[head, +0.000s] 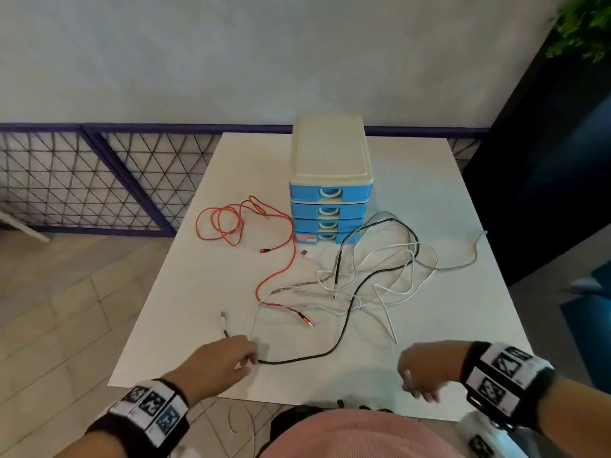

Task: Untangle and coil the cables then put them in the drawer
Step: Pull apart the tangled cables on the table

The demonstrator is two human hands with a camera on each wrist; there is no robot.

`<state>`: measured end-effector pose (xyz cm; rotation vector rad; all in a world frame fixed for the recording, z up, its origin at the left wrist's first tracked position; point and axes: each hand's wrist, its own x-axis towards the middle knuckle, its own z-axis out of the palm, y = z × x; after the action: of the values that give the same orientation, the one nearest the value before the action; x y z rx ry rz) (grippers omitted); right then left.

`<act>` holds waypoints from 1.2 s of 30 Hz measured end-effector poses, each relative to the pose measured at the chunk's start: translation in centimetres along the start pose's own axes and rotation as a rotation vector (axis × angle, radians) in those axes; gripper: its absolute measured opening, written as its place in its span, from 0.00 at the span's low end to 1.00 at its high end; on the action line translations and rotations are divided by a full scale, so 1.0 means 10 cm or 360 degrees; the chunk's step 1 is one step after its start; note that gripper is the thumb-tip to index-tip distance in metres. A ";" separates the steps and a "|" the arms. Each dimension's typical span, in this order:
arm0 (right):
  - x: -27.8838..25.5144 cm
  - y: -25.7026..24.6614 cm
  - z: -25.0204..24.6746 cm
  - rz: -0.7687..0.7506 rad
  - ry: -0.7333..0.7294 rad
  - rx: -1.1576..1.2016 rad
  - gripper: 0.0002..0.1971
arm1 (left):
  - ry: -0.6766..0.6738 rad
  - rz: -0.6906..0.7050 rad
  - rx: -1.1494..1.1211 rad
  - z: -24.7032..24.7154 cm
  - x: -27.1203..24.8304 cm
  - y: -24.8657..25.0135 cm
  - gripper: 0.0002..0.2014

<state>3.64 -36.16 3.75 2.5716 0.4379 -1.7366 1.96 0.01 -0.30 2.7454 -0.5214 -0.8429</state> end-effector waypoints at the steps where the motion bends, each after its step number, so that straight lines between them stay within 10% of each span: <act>1: 0.01 -0.10 -0.18 -0.0048 0.0056 -0.0030 0.16 | 0.0043 0.0063 0.0079 -0.01 0.06 0.01 0.08; 8: 0.06 -0.65 -0.96 -0.0503 0.0670 -0.0057 0.14 | 0.0156 0.0237 0.0512 0.12 0.32 0.01 0.05; 18: 0.09 -0.95 -1.43 -0.0734 0.1004 0.0919 0.24 | 0.0882 0.0302 -0.1222 -1.14 0.65 0.80 0.02; 22: -0.09 -0.79 -1.66 -0.0733 0.1378 0.1040 0.22 | 0.0734 0.0193 -0.1333 -1.48 0.69 0.74 0.07; 28: -0.20 -0.51 -1.72 -0.0712 0.1394 0.1106 0.21 | 0.0542 0.0263 -0.1120 -1.77 0.64 0.55 0.05; 33: -0.35 -0.61 -1.74 -0.0967 0.0920 0.1241 0.21 | 0.0885 0.0461 -0.0777 -2.00 0.76 0.75 0.10; 36: -0.47 -0.74 -1.84 -0.1184 0.1064 0.1675 0.17 | 0.1285 0.0435 -0.1399 -2.02 0.86 1.05 0.09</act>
<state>17.05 -27.12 16.21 4.2307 0.6777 -1.3319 17.44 -10.86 15.04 1.8809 -0.2448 0.1413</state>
